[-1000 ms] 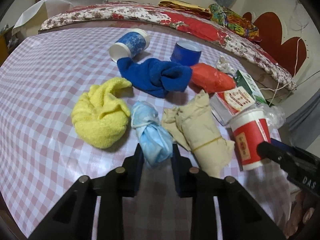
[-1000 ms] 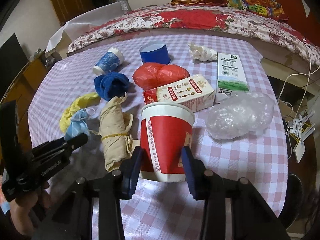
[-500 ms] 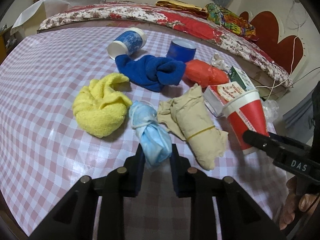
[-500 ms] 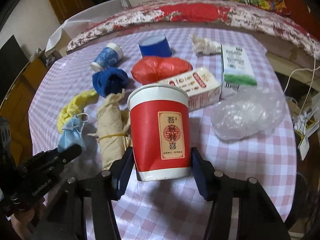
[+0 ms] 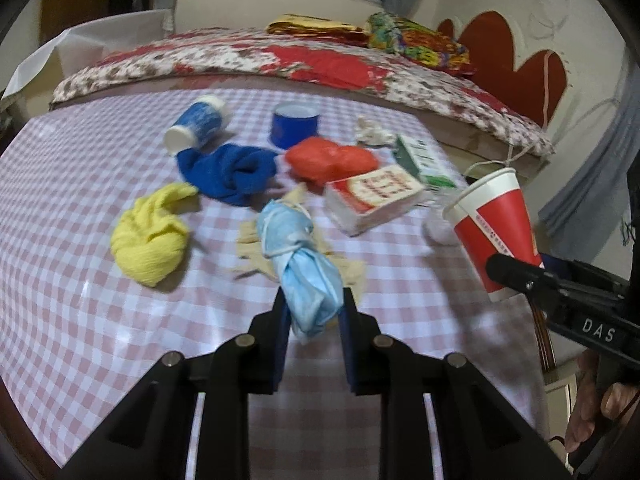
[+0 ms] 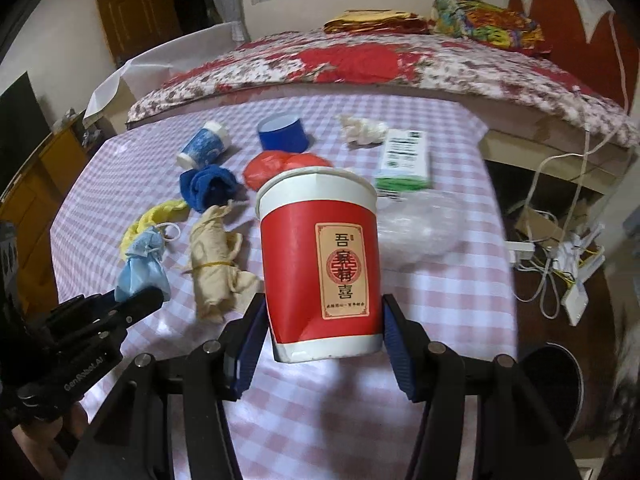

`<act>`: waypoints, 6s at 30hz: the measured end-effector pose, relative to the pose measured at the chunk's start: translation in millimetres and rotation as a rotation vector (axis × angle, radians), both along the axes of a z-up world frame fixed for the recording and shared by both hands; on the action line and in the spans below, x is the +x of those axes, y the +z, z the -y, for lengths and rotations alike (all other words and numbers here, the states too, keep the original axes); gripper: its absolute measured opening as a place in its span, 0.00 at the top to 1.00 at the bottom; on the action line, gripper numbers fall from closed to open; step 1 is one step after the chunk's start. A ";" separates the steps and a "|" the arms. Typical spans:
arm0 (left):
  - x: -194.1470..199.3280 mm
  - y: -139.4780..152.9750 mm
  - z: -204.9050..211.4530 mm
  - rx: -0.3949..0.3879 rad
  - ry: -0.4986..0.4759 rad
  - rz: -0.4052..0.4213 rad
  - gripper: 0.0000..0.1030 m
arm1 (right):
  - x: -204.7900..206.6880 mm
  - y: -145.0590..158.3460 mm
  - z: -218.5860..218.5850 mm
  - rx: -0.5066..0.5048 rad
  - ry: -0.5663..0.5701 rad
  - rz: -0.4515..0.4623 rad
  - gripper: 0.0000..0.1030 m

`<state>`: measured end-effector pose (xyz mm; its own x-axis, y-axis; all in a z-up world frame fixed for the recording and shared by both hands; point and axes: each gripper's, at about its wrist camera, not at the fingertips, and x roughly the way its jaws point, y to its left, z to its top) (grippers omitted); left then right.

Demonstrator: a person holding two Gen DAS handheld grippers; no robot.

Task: Collect trash
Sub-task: 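Grasp the light-blue cloth with the left tool while the right tool grasps the red cup, then carry both items over the black bin and open both tools to drop them, then move both tools back over the table toward the remaining cloths, then grasp the yellow cloth with the left tool while the right tool grasps the beige bundle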

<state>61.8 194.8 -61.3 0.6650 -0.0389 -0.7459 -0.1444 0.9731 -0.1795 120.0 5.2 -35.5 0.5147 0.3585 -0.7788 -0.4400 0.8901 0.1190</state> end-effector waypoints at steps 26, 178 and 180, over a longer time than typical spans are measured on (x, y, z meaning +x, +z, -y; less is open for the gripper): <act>27.2 21.4 205.7 0.068 -0.432 0.005 0.76 | -25.6 11.8 244.1 0.000 -0.396 0.038 0.44; 24.1 -41.2 -129.2 -0.011 0.190 -0.120 0.28 | 50.5 -66.6 -179.6 -0.123 0.311 -0.116 0.62; 31.0 -44.1 -131.4 -0.022 0.190 -0.135 0.29 | 52.3 -65.7 -182.5 -0.119 0.319 -0.112 0.63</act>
<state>92.8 326.2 -105.4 0.5558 0.0605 -0.8291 -0.3488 0.9223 -0.1665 172.3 187.6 -101.1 0.3001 0.3912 -0.8700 -0.6883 0.7202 0.0865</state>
